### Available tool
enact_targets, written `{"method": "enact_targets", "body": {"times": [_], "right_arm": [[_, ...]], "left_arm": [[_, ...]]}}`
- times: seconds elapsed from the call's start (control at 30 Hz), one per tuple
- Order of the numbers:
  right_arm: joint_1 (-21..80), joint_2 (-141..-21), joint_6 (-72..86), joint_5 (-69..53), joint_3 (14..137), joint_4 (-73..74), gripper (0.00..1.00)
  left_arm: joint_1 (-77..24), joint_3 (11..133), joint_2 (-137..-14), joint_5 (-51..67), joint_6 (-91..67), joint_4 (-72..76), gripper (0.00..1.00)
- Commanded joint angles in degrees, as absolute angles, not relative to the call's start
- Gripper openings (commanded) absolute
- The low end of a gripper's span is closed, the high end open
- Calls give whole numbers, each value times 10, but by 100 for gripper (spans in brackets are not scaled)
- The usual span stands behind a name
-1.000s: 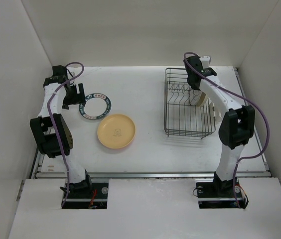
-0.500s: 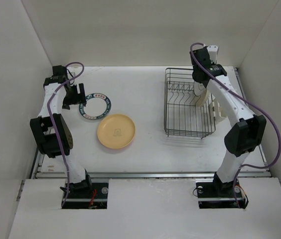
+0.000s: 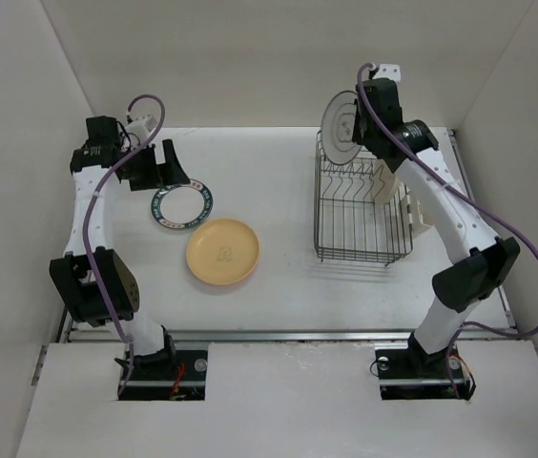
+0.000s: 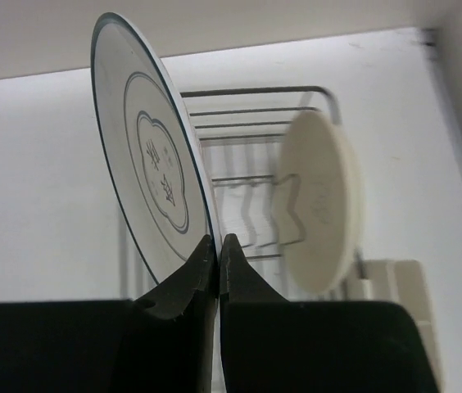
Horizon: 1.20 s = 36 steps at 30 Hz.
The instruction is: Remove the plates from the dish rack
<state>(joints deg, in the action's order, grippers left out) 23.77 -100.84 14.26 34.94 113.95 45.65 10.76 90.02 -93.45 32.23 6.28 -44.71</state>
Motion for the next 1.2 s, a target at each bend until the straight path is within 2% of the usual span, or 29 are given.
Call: {"method": "enact_targets", "body": {"times": [0.0,0.07,0.17,0.33,0.47,0.57,0.63,0.67,0.77,0.8,0.87,0.9,1.03,1.1,1.17], "right_arm": [[264,-964,141,173,1103,347,0],[286,-964,141,80,1050,273,0],[317,-979,151,-35,1010,195,0],[343,-1017,170,-156,1004,128,0],[353,-1042,181,-249,998,85,0],[359,-1065,186,-305,998,73,0],[364,-1072,186,-328,998,67,0],[364,-1078,192,-335,998,67,0],[369,-1078,192,-354,998,55,0],[369,-1078,192,-354,998,55,0],[369,-1084,192,-354,998,55,0],[369,-1084,192,-359,998,55,0],[369,-1084,192,-345,998,67,0],[369,-1089,192,-310,1018,105,28],[369,-1096,175,-276,1044,148,61]], "left_arm": [[90,897,-903,510,88,-426,95],[68,892,-903,511,88,-426,99],[47,886,-903,518,93,-426,99],[26,868,-892,497,105,-421,99],[20,845,-892,427,135,-421,96],[20,845,-906,426,147,-434,91],[20,845,-906,449,147,-441,83],[20,845,-906,449,147,-441,69],[20,838,-899,462,147,-441,39],[20,838,-893,462,147,-446,20],[20,838,-893,468,147,-446,3],[20,838,-888,468,138,-446,0],[20,844,-888,468,110,-446,0],[20,844,-888,458,93,-441,0],[32,844,-888,444,57,-423,0]]}}
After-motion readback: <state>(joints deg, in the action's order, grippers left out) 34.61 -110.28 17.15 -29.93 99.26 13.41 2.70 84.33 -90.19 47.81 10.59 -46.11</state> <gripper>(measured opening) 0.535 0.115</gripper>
